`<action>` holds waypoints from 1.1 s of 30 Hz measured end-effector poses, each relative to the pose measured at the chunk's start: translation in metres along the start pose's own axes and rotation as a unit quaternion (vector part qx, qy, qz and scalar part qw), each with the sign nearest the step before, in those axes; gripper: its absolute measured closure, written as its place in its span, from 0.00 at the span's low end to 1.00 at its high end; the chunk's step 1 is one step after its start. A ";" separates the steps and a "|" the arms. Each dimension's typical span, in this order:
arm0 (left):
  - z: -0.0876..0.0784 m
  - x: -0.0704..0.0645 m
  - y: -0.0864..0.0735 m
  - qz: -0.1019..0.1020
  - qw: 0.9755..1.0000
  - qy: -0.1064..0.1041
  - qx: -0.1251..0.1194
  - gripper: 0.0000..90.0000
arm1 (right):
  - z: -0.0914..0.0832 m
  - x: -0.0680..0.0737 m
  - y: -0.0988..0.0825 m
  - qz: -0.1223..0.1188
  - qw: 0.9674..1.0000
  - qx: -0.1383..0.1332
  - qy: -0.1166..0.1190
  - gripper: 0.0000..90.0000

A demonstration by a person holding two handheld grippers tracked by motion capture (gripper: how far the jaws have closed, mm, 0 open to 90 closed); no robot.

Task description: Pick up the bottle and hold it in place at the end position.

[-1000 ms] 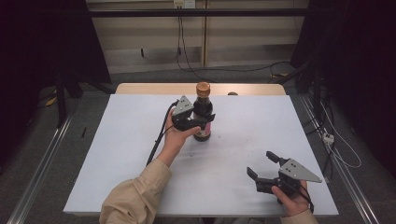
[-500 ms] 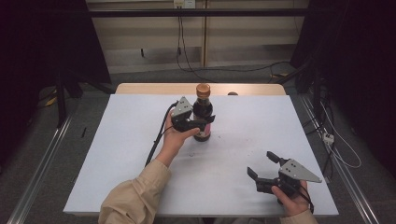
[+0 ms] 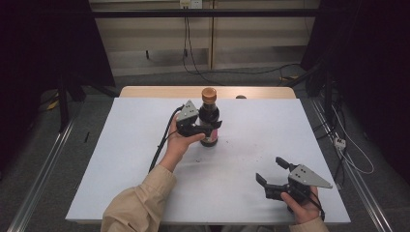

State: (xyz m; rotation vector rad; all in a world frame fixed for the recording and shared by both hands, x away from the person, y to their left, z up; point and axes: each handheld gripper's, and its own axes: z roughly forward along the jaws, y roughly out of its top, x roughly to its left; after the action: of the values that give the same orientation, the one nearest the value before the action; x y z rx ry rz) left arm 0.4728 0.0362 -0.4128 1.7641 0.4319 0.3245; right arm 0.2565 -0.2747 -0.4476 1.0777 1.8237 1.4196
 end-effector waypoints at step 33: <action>-0.001 -0.002 -0.001 -0.007 1.000 0.008 0.001 0.33 | 0.033 0.009 0.021 0.014 0.998 0.052 0.022 0.05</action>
State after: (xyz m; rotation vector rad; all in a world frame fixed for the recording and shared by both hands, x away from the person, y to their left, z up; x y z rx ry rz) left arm 0.4706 0.0364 -0.4136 1.7602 0.4546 0.3290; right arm 0.2842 -0.2484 -0.4352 1.1352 1.9392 1.3894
